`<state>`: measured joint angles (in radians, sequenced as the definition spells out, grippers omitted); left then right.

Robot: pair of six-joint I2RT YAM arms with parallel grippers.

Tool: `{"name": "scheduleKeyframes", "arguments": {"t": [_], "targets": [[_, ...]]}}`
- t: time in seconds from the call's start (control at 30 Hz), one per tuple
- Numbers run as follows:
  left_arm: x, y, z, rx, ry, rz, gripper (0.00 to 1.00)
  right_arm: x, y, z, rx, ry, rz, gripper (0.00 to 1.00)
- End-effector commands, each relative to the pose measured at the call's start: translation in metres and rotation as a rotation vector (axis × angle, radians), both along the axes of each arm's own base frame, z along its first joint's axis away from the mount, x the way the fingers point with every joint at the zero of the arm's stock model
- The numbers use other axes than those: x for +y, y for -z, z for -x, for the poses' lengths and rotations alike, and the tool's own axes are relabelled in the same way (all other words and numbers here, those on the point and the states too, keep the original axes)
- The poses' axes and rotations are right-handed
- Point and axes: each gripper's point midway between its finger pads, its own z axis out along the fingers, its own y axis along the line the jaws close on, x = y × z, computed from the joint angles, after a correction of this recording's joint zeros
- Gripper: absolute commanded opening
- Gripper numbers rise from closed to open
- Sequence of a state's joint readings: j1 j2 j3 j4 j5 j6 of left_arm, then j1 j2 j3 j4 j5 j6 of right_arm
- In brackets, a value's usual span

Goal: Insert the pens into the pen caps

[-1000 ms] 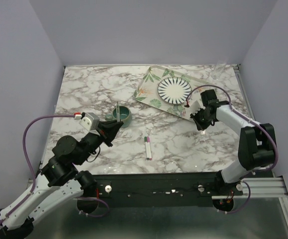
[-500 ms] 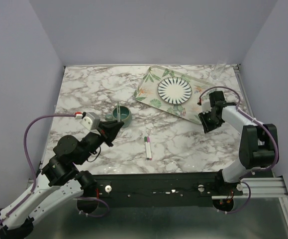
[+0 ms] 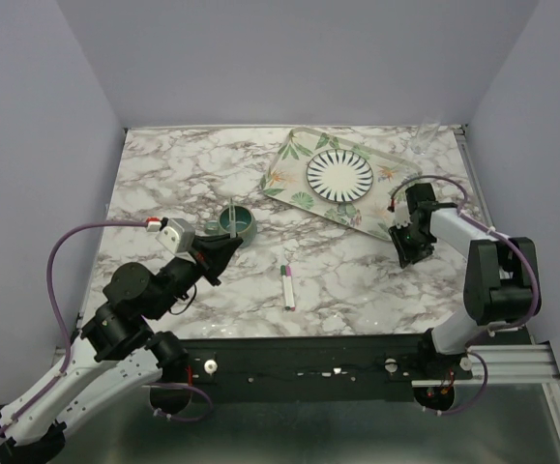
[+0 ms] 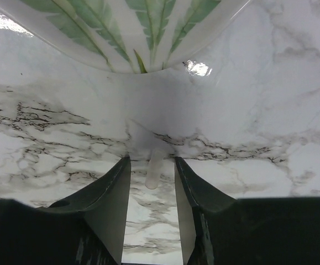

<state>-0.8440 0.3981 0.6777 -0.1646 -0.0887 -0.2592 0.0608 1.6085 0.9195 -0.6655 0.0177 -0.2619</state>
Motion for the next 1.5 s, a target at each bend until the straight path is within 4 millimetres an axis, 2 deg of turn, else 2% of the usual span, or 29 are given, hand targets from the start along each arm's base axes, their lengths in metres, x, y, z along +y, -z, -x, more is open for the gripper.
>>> {"name": "scheduleKeyframes", "arguments": {"t": [0.0,0.13,0.17,0.27,0.33,0.37,0.43,0.53,0.57,0.67,0.7,0.77,0.8,0.83,0.87,0.9,0.93,0.97,1.0,1.03,1.07,1.1,1.13,1.2,1.23,1.27,1.33,1.37,1.47], "targets": [[0.0,-0.004,0.002,-0.015,0.012,0.02,0.0,-0.003,0.01,0.016,0.075,0.009,-0.001,0.44],[0.001,-0.004,0.001,-0.012,0.005,0.021,0.0,-0.005,0.019,0.022,0.119,0.001,0.01,0.35],[0.001,-0.003,0.001,-0.013,0.003,0.02,0.0,-0.006,0.02,0.023,0.124,0.002,0.014,0.26],[0.002,-0.003,0.0,-0.014,-0.003,0.018,0.0,-0.003,0.019,0.021,0.115,-0.008,0.002,0.14],[0.002,-0.003,0.0,-0.012,-0.008,0.019,0.0,-0.002,0.015,0.014,0.091,-0.01,-0.003,0.1],[0.002,-0.001,-0.002,-0.006,-0.015,0.016,0.0,0.003,0.012,0.011,0.076,-0.016,-0.034,0.04],[0.002,0.0,-0.004,0.002,-0.024,0.011,0.0,0.011,0.001,0.002,0.027,-0.022,-0.076,0.01],[-0.006,0.005,-0.005,0.023,0.001,-0.017,0.0,0.021,-0.026,-0.011,-0.064,-0.001,-0.12,0.01],[-0.011,0.009,-0.007,0.035,0.016,-0.035,0.0,0.025,-0.046,-0.02,-0.12,0.002,-0.131,0.01],[-0.029,0.021,-0.006,0.082,0.086,-0.086,0.0,0.05,-0.087,-0.034,-0.213,0.045,-0.204,0.01],[-0.036,0.025,-0.002,0.095,0.128,-0.101,0.0,0.062,-0.12,-0.049,-0.302,0.092,-0.255,0.01],[-0.046,0.035,-0.003,0.134,0.164,-0.138,0.0,0.099,-0.156,-0.057,-0.37,0.063,-0.359,0.01],[-0.051,0.039,-0.001,0.148,0.188,-0.148,0.0,0.115,-0.19,-0.068,-0.449,0.097,-0.432,0.01],[-0.057,0.042,0.003,0.161,0.228,-0.158,0.0,0.14,-0.207,-0.068,-0.479,0.076,-0.493,0.01],[-0.063,0.047,0.003,0.185,0.253,-0.169,0.0,0.159,-0.23,-0.077,-0.545,0.069,-0.57,0.01],[-0.067,0.05,0.005,0.198,0.274,-0.176,0.0,0.18,-0.245,-0.076,-0.549,0.11,-0.678,0.01],[-0.073,0.05,0.01,0.208,0.32,-0.174,0.0,0.214,-0.257,-0.06,-0.511,0.039,-0.808,0.01],[-0.077,0.053,0.01,0.232,0.332,-0.173,0.0,0.234,-0.28,-0.064,-0.57,0.01,-0.917,0.01],[-0.08,0.053,0.011,0.243,0.341,-0.168,0.0,0.252,-0.29,-0.057,-0.545,0.026,-1.008,0.01],[-0.083,0.054,0.013,0.255,0.359,-0.163,0.0,0.276,-0.293,-0.041,-0.51,-0.035,-1.07,0.01],[-0.086,0.054,0.014,0.267,0.378,-0.164,0.0,0.289,-0.31,-0.037,-0.547,-0.077,-1.137,0.01],[-0.088,0.055,0.017,0.281,0.391,-0.158,0.0,0.3,-0.318,-0.031,-0.552,-0.105,-1.173,0.01],[-0.089,0.056,0.018,0.29,0.4,-0.155,0.0,0.317,-0.325,-0.015,-0.533,-0.145,-1.217,0.01],[-0.093,0.057,0.021,0.308,0.429,-0.142,0.0,0.329,-0.345,-0.006,-0.573,-0.182,-1.304,0.01],[-0.094,0.056,0.022,0.314,0.432,-0.134,0.0,0.334,-0.35,0.002,-0.575,-0.177,-1.336,0.01],[-0.095,0.057,0.021,0.315,0.436,-0.128,0.0,0.336,-0.348,0.0,-0.632,-0.158,-1.374,0.01],[-0.096,0.056,0.021,0.327,0.445,-0.121,0.0,0.335,-0.357,0.012,-0.66,-0.154,-1.44,0.01],[-0.096,0.056,0.02,0.329,0.445,-0.118,0.0,0.331,-0.366,0.011,-0.71,-0.138,-1.469,0.01],[-0.092,0.05,0.018,0.325,0.444,-0.082,0.0,0.32,-0.373,0.02,-0.76,-0.124,-1.507,0.01]]}}
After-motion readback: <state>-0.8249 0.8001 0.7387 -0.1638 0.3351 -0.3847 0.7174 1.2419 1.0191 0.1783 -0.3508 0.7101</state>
